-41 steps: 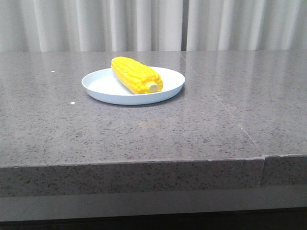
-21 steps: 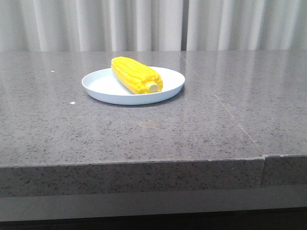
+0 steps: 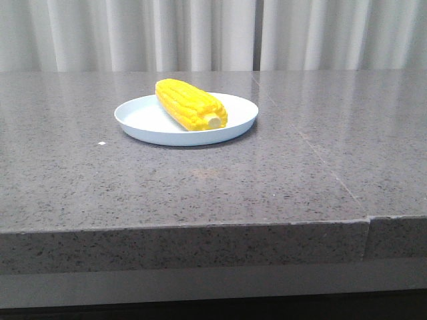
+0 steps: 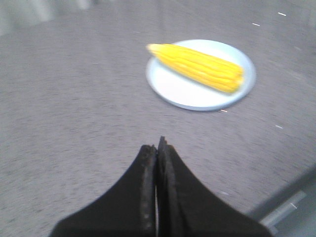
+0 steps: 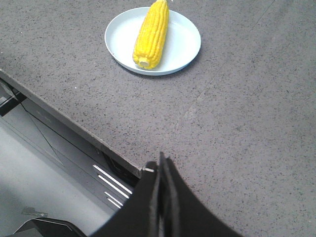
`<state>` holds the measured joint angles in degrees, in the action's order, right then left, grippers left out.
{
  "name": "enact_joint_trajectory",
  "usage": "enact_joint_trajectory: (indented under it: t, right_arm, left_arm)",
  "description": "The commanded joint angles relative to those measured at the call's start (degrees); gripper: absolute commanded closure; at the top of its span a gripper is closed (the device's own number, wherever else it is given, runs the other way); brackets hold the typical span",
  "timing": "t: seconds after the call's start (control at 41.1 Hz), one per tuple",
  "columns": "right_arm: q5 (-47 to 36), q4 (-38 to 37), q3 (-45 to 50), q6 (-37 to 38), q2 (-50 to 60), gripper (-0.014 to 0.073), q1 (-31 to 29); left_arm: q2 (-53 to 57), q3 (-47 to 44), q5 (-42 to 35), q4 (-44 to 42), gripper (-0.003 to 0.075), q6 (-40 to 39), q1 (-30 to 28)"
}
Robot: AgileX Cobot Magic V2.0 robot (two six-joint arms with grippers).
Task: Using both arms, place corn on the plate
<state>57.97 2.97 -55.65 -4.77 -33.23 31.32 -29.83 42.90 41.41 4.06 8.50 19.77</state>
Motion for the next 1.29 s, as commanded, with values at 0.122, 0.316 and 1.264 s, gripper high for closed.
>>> enact_joint_trajectory:
  t: [0.122,0.316,1.264]
  right_arm:
    - [-4.10,-0.60,-1.20,-0.15,-0.14,0.0713,0.01]
    - [-4.10,-0.60,-1.20,-0.15,-0.14,0.0713,0.01]
    - [-4.16,-0.60,-1.20,-0.15,-0.14,0.0713,0.01]
  left_arm:
    - [10.97,-11.19,-15.04,0.34,0.0740,-0.75,-10.76]
    - [20.87,-23.73,-25.89,0.28,0.0740,-0.75,-18.07]
    - [31.13,-43.35,-43.29,-4.06,0.0740,-7.68,-21.40]
